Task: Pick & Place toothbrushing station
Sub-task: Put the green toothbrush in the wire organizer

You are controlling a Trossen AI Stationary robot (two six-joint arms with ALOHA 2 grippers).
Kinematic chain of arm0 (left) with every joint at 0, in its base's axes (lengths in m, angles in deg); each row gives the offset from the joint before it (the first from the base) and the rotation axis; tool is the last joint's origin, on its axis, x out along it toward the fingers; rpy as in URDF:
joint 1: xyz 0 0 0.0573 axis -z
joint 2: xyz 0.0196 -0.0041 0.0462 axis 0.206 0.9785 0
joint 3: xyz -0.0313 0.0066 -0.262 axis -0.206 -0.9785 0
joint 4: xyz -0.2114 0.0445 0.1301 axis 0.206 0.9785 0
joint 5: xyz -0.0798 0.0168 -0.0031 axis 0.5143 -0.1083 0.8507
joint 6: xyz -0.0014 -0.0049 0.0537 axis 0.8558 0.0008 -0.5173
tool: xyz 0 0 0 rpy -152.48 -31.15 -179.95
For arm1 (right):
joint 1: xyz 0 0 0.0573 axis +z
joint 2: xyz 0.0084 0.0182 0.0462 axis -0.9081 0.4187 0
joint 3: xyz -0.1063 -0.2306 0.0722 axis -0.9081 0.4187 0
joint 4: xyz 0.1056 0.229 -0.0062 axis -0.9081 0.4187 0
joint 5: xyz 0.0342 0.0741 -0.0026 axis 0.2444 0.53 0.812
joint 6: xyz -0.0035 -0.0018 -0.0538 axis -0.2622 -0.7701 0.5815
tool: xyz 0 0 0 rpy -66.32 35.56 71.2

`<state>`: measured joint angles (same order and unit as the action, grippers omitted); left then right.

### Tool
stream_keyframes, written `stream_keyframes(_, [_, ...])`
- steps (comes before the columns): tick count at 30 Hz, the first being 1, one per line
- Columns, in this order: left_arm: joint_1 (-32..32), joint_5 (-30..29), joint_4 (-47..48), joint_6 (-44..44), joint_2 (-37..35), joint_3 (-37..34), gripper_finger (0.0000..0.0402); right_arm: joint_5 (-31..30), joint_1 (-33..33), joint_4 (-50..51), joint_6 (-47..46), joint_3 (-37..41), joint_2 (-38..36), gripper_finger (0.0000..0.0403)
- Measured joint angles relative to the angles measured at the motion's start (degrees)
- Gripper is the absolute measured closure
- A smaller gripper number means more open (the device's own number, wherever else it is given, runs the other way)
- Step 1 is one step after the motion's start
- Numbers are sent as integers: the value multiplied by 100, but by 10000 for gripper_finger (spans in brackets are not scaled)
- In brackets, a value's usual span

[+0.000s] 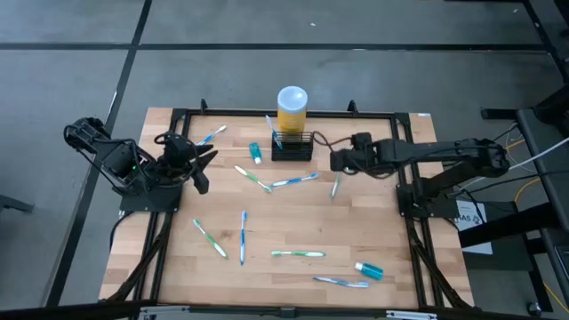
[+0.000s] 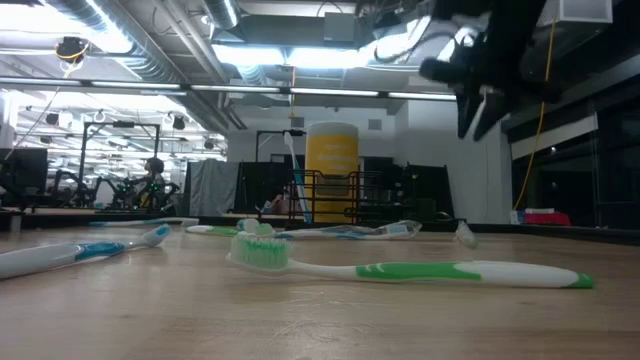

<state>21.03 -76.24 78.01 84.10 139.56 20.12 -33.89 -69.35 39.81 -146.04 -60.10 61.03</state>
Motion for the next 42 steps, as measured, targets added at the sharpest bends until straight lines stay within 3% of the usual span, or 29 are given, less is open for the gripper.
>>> stream_keyframes(10, [310, -459, -42, -159, -1, 0, 313, 1370, -1711, -542, 1086, 403, 4, 183])
stream_keyframes(14, [400, -550, -44, -161, 0, 0, 313, 1866, -1981, -681, 1111, 721, 146, 179])
stream_keyframes(19, [455, -676, -43, -161, -1, 0, 313, 2430, -2024, -1828, 836, 1231, 447, 192])
stream_keyframes(28, [455, -657, -57, -157, -2, 0, 313, 2503, -2026, -2222, 906, 1279, 1134, 200])
stream_keyframes(42, [455, -478, -396, -157, -28, 0, 313, 2096, -2158, -2852, 922, 1259, 1883, 209])
